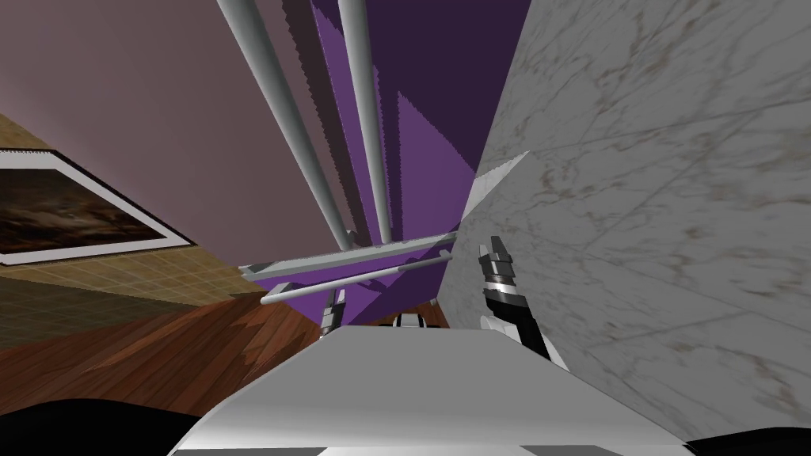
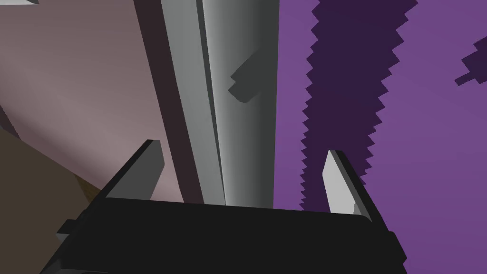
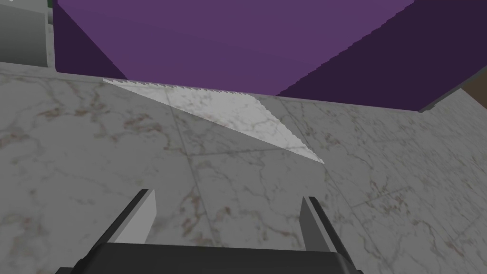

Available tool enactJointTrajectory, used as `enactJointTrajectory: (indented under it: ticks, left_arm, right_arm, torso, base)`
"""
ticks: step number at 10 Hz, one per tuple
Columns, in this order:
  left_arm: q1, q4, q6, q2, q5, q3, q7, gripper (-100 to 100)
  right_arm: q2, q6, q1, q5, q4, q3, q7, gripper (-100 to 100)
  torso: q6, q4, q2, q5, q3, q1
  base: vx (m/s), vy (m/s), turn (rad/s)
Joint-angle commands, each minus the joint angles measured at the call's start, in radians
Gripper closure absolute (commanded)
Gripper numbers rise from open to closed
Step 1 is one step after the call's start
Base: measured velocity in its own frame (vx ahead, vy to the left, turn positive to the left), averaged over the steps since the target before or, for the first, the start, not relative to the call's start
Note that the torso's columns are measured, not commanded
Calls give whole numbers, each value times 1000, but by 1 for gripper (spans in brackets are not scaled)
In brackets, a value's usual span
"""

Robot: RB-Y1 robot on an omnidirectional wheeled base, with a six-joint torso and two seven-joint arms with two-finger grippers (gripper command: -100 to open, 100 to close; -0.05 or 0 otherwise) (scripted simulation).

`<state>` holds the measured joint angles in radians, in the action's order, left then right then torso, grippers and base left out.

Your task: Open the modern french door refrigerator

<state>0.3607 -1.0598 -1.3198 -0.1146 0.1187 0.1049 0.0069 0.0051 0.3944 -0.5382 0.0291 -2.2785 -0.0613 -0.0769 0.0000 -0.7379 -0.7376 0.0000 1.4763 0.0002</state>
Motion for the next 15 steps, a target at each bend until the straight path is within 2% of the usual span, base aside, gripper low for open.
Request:
enactJointTrajectory:
  ticks: [1, 2, 3, 4, 8, 10, 11, 13, 15]
  left_arm:
    - [-7, 54, -37, -8, 6, 5, 9, -100]
    - [-8, 66, -46, -11, 8, 6, 10, -100]
    - [-5, 52, -36, -9, 7, 6, 10, -100]
    - [-14, 31, -4, -25, 13, 14, 19, -100]
    - [-31, -15, 64, -56, 24, 29, 37, -100]
    - [-35, 0, 51, -55, 24, 29, 37, -100]
    - [-20, 16, 19, -35, 16, 19, 25, 100]
    - [-8, 46, -27, -15, 9, 8, 13, 100]
    - [-16, 15, 3, -37, 14, 16, 29, 100]
  right_arm:
    - [0, 0, 0, 0, 0, 0, 0, 0]
    - [0, 0, 0, 0, 0, 0, 0, 0]
    - [0, 0, 0, 0, 0, 0, 0, 0]
    - [0, 0, 0, 0, 0, 0, 0, 0]
    - [0, 0, 0, 0, 0, 0, 0, 0]
    - [0, 0, 0, 0, 0, 0, 0, 0]
    - [0, 0, 0, 0, 0, 0, 0, 0]
    - [0, 0, 0, 0, 0, 0, 0, 0]
    - [0, 0, 0, 0, 0, 0, 0, 0]
  torso:
    - [0, 0, -1, 0, 0, 0]
    - [0, 0, -1, 0, -1, 1]
    - [0, 0, -2, 0, -1, 1]
    - [0, -1, -3, 0, -2, 1]
    - [0, 0, 0, 0, 0, 0]
    - [0, 0, 0, 0, 0, 1]
    - [0, 0, 0, 0, 0, 1]
    - [1, 4, 4, 5, 1, 7]
    - [-1, 4, 5, 4, 2, 6]
  base:
    - [68, -30, 5]
    - [54, -16, 4]
    - [23, -6, 2]
    - [3, -26, 11]
    - [-3, -38, 8]
    - [1, -16, 1]
    - [7, 30, -12]
    - [-6, 55, -14]
    - [-50, -13, 0]
